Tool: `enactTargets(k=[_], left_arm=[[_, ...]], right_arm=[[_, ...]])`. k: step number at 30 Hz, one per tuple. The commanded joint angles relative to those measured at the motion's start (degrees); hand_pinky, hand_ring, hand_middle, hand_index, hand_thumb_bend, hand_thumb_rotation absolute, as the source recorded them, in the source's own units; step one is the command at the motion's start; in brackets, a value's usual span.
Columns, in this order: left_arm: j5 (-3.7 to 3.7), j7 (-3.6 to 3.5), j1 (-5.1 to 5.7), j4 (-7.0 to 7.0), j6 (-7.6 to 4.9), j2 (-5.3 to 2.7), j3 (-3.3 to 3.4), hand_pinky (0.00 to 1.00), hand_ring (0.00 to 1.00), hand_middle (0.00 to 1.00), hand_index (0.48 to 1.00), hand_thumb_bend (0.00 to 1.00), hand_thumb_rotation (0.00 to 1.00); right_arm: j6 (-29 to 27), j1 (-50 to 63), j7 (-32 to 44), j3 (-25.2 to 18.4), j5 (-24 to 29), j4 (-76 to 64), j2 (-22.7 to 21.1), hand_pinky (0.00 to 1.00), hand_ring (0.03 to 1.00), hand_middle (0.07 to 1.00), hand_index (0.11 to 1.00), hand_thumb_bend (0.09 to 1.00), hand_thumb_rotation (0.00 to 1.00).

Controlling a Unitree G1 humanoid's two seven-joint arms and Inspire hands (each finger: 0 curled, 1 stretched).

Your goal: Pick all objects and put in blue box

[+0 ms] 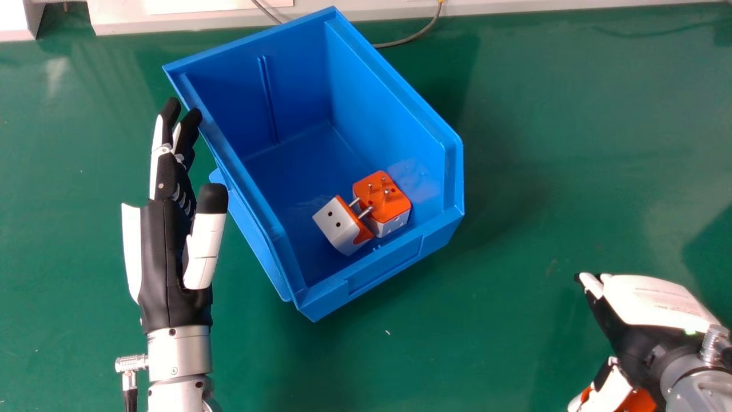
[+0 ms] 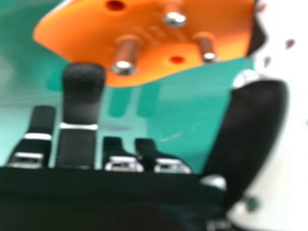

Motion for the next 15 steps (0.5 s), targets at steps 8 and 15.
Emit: enactTargets(k=[8,15], left_arm=[[-0.01,-0.13,0.16,-0.76,-0.64,0.17,-0.01,0.98,0.95,0.93,0.947,0.96,0.92],[-0.13,-0.18,-0.28,0.03,-1.04,0.25,0.17,0.98,0.95,0.93,0.949,0.96,0.92]], right_arm=[[-4.2,1.3,-17.7,-1.1,0.8,1.1,1.2,0.69,0.986,0.994,0.957,0.962,0.11],[-9.1,0.6,-32.0,-2.1,4.7,3.5,2.4,0.58,0.843,0.896,0.852,0.928,0.05]])
